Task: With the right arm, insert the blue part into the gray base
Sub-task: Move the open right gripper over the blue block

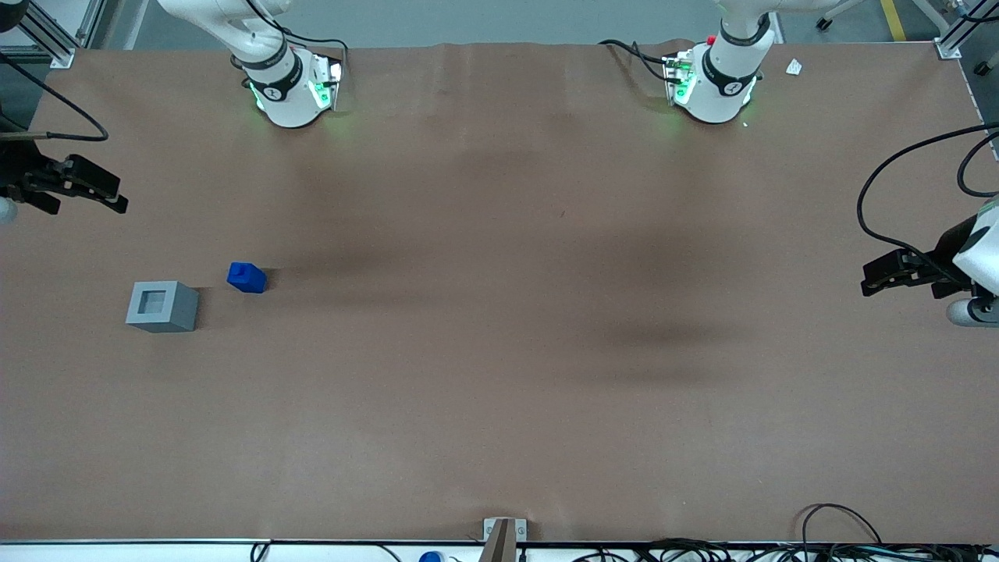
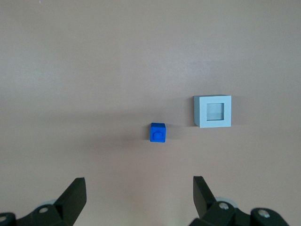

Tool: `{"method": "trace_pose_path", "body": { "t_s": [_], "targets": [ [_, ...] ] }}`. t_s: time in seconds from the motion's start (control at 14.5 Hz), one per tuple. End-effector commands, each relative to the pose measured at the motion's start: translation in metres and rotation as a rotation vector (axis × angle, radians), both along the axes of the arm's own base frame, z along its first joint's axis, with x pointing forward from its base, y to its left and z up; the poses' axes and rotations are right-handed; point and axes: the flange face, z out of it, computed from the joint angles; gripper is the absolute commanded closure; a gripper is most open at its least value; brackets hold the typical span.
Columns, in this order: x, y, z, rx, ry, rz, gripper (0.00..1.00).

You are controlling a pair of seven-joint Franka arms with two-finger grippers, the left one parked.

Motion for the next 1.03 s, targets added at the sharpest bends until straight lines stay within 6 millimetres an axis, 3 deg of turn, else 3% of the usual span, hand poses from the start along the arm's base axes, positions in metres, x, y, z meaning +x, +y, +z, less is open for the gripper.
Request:
{"method": "trace_pose_path", "body": {
  "t_s": [0.0, 0.28, 0.41, 0.62, 0.96],
  "targets": [
    [-0.005, 0.000, 0.004, 0.001, -0.001, 0.009, 0.00],
    [-0.003, -0.006, 0.016, -0.007, -0.021, 0.000, 0.00],
    [-0.001, -0.014, 0.011, -0.009, -0.010, -0.020, 0.00],
    [0.015, -0.060, -0.054, -0.001, 0.095, -0.098, 0.00],
    [0.014, -0.075, -0.149, -0.006, 0.061, -0.125, 0.00]
  ]
}}
